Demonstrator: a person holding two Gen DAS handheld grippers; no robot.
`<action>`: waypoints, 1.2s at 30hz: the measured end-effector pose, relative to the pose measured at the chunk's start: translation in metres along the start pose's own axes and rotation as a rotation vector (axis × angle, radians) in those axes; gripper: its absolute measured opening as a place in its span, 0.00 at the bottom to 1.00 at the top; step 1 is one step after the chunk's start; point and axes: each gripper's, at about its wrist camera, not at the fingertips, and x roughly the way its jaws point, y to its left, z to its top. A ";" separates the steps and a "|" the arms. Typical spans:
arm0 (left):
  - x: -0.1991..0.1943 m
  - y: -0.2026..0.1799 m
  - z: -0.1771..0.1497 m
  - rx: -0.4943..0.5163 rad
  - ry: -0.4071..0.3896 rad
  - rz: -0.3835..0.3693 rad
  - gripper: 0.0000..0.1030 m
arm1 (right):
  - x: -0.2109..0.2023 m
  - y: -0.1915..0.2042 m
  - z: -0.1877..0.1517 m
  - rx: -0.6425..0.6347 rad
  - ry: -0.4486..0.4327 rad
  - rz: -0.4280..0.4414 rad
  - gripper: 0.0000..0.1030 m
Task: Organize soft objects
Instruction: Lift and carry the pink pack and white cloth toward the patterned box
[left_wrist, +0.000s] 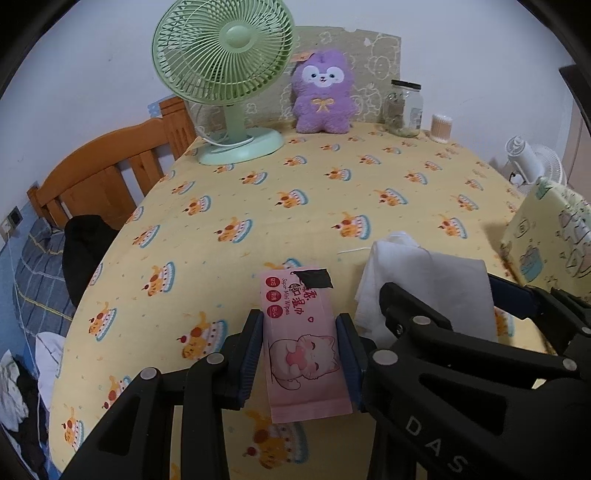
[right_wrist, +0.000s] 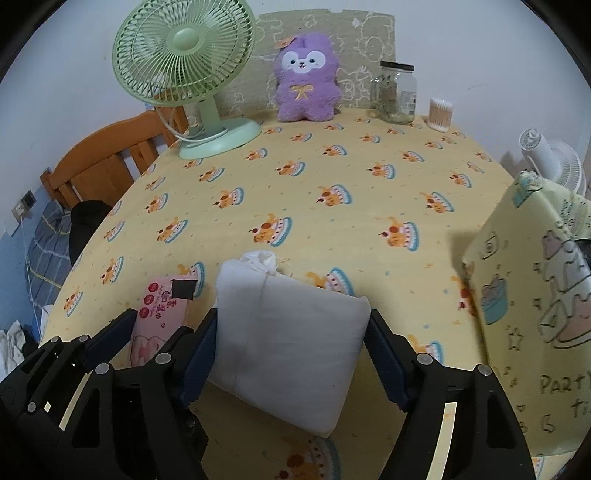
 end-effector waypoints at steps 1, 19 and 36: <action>-0.002 -0.001 0.001 0.000 -0.005 -0.003 0.39 | -0.003 -0.001 0.001 0.001 -0.002 0.000 0.76; -0.052 -0.020 0.016 0.024 -0.094 -0.004 0.39 | -0.060 -0.014 0.011 0.009 -0.109 -0.006 0.76; -0.094 -0.036 0.028 0.027 -0.173 0.001 0.39 | -0.110 -0.027 0.020 0.006 -0.195 -0.002 0.76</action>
